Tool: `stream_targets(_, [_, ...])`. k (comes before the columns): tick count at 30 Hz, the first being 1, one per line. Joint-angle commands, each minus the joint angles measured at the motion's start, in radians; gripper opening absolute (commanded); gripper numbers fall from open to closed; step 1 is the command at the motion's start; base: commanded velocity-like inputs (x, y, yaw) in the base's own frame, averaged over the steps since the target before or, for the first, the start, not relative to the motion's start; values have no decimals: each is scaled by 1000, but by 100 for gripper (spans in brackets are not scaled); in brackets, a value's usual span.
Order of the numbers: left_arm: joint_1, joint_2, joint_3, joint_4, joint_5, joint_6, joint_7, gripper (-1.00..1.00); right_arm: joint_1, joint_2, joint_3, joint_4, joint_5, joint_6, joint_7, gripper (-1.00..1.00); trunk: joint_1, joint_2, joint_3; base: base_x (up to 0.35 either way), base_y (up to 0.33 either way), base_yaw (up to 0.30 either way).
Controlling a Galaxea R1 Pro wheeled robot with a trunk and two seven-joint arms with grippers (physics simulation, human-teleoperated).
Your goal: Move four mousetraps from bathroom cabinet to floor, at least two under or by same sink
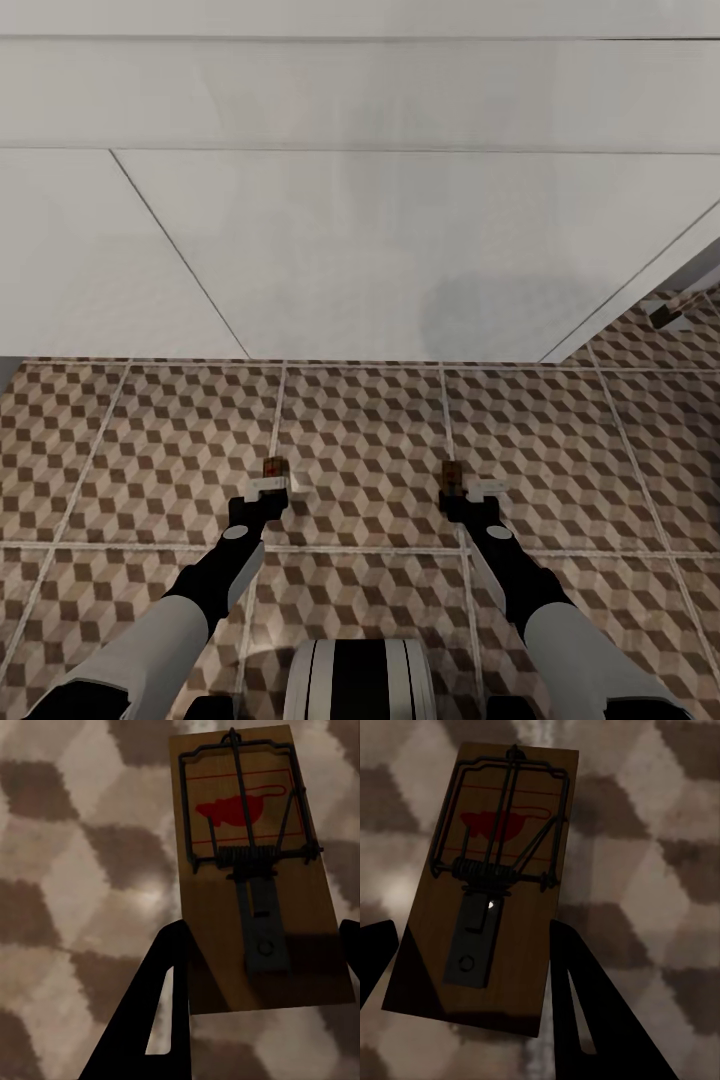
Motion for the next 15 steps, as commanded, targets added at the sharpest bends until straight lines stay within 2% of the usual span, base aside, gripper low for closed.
stream_targets(1, [-1, 1, -8, 1, 9, -4, 7, -100, 0, 0, 1, 0, 1, 1, -1, -100, 0, 0, 0, 0, 0, 0])
stream_targets(15, [-1, -5, -16, -1, 2, -5, 7, -100, 0, 7, 3, 0, 0, 1, 2, -100, 0, 0, 0, 0, 0, 0])
